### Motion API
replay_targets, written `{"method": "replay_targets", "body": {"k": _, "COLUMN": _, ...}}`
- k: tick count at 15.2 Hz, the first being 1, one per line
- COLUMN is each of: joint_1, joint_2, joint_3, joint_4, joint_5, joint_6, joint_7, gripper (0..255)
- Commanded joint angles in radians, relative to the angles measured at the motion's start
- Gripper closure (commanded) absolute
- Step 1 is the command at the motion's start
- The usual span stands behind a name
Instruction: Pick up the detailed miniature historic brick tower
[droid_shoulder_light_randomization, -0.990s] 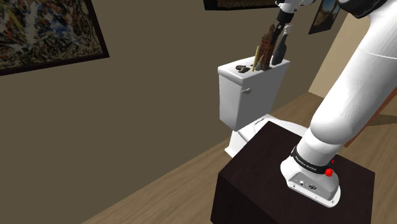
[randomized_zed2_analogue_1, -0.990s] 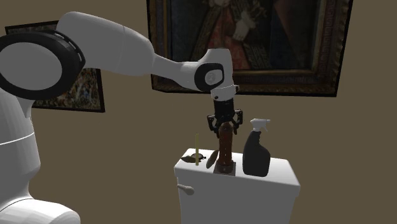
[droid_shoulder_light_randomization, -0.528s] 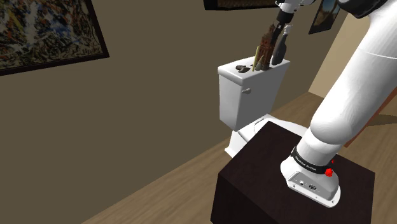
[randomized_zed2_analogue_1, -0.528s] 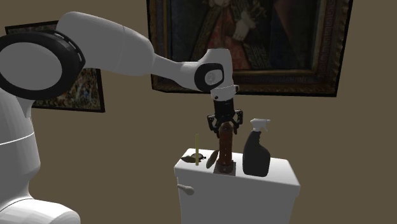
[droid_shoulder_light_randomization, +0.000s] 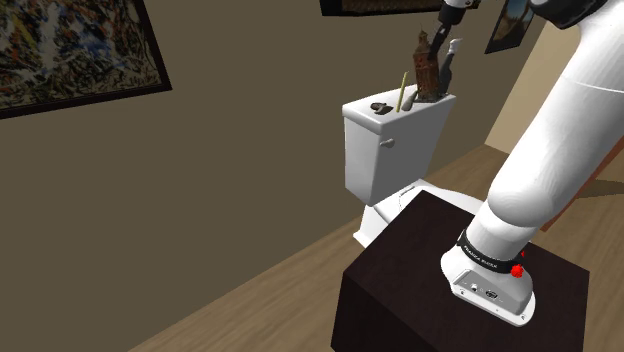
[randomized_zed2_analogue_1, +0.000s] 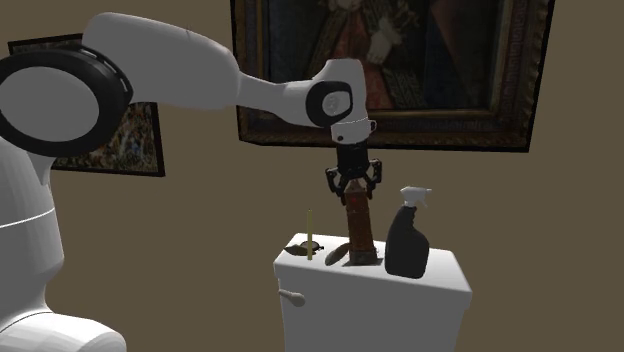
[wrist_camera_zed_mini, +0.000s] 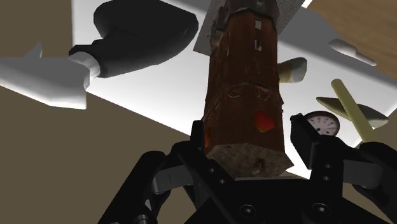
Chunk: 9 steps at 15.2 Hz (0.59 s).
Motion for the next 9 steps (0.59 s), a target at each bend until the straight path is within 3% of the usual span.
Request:
{"method": "replay_targets", "body": {"k": 1, "joint_1": -0.001, "joint_2": 0.0, "joint_3": -0.001, "joint_4": 0.029, "joint_5": -0.001, "joint_6": -0.029, "joint_7": 0.001, "gripper": 255}}
{"method": "replay_targets", "body": {"k": 9, "joint_1": -0.006, "joint_2": 0.018, "joint_3": -0.005, "joint_4": 0.13, "joint_5": 0.012, "joint_6": -0.116, "joint_7": -0.002, "gripper": 255}}
